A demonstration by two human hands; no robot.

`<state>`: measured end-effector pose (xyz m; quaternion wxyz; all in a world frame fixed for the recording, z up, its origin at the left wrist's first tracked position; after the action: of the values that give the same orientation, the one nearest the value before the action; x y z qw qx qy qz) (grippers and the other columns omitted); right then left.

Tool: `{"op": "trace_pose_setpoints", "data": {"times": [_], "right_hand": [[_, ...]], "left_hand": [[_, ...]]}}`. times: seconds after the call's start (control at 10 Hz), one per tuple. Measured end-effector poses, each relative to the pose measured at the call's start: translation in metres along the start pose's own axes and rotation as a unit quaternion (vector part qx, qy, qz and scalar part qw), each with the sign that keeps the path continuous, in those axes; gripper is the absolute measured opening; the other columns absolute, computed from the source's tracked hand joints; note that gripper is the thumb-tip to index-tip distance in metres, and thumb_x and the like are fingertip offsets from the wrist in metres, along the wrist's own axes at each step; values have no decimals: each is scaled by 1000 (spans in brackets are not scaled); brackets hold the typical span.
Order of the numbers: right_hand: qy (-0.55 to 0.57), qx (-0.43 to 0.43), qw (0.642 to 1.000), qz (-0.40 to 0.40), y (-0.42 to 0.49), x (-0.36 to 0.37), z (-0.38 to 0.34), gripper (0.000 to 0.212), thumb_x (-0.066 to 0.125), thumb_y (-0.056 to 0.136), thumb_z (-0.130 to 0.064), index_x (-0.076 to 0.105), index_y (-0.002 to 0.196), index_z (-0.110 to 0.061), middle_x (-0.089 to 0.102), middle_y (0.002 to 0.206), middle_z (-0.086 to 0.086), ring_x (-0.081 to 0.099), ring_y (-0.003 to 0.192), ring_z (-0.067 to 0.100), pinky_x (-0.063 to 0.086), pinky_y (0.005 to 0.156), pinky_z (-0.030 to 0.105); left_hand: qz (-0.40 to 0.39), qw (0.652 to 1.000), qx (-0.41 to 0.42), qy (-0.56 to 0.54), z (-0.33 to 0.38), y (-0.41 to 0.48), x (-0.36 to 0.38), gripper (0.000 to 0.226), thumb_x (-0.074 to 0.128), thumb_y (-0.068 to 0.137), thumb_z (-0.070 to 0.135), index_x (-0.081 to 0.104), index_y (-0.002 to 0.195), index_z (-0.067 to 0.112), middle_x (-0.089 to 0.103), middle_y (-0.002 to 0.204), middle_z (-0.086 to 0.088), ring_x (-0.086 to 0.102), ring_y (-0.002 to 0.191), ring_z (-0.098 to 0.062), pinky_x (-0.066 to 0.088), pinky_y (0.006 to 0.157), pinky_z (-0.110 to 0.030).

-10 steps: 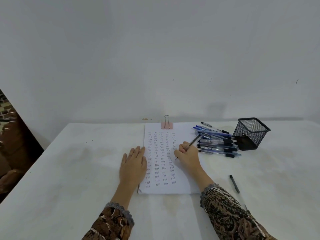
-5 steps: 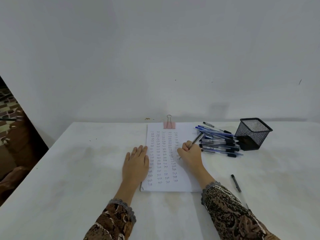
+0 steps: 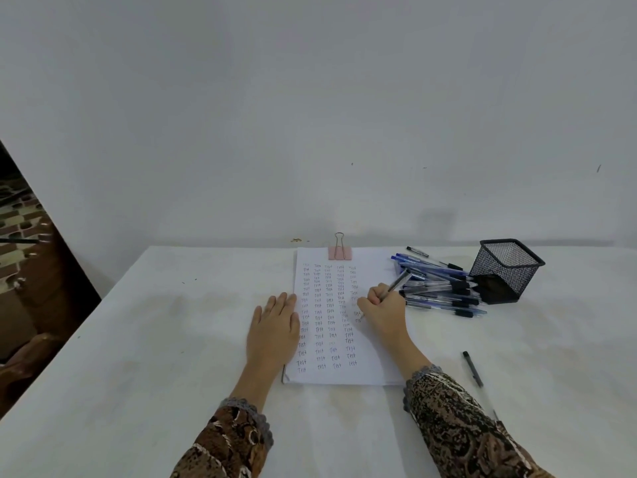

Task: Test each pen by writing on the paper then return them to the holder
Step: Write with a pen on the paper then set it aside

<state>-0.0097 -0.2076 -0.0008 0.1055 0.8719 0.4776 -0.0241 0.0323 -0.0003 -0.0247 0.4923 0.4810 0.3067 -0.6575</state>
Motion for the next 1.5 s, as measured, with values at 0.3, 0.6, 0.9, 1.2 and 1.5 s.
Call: {"op": "trace_pose_setpoints", "data": {"times": [0.3, 0.6, 0.9, 1.2, 1.5], "right_hand": [[-1, -15, 1000, -18, -3, 3, 0, 48, 48, 71, 18, 23, 52, -17, 24, 58, -1, 23, 53, 7, 25, 54, 16], [392, 199, 898, -16, -5, -15, 9, 51, 30, 92, -60, 40, 65, -18, 31, 38, -4, 23, 29, 7, 18, 32, 11], [527, 223, 820, 10, -26, -24, 17, 31, 33, 100, -32, 57, 93, -14, 45, 51, -4, 31, 34, 7, 26, 33, 16], [471, 181, 862, 48, -32, -42, 10, 15, 44, 97, -21, 58, 91, -19, 51, 67, -4, 38, 41, 9, 34, 38, 19], [225, 127, 957, 130, -39, -83, -2, 9, 49, 96, -16, 58, 95, -15, 53, 74, 1, 35, 42, 11, 31, 40, 20]], "left_hand": [[1, 1000, -2, -3, 0, 0, -1, 49, 17, 100, 28, 11, 148, 22, 9, 156, 5, 4, 144, -13, 1, 118, -34], [-8, 1000, -22, -15, -3, 5, -5, 47, 17, 101, 27, 17, 147, 22, 9, 156, 4, 3, 144, -14, 2, 117, -35], [31, 999, -44, 6, -6, -1, -6, 47, 19, 100, 30, 19, 147, 24, 12, 156, 2, 6, 144, -17, 5, 118, -38], [44, 998, -41, 1, -5, -1, -6, 46, 21, 100, 28, 23, 146, 22, 16, 155, 1, 9, 144, -17, 6, 118, -38], [42, 998, -42, 7, -5, -1, -7, 47, 21, 100, 29, 22, 146, 22, 15, 156, 1, 9, 144, -17, 7, 117, -37]]}}
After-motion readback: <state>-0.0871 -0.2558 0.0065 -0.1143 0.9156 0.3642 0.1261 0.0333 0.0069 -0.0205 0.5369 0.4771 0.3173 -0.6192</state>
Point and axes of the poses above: each hand's wrist, its own y-axis towards the middle knuckle, its own x-axis out of the palm, z = x × y, the point moved 7 cm from there along y, towards the middle knuckle
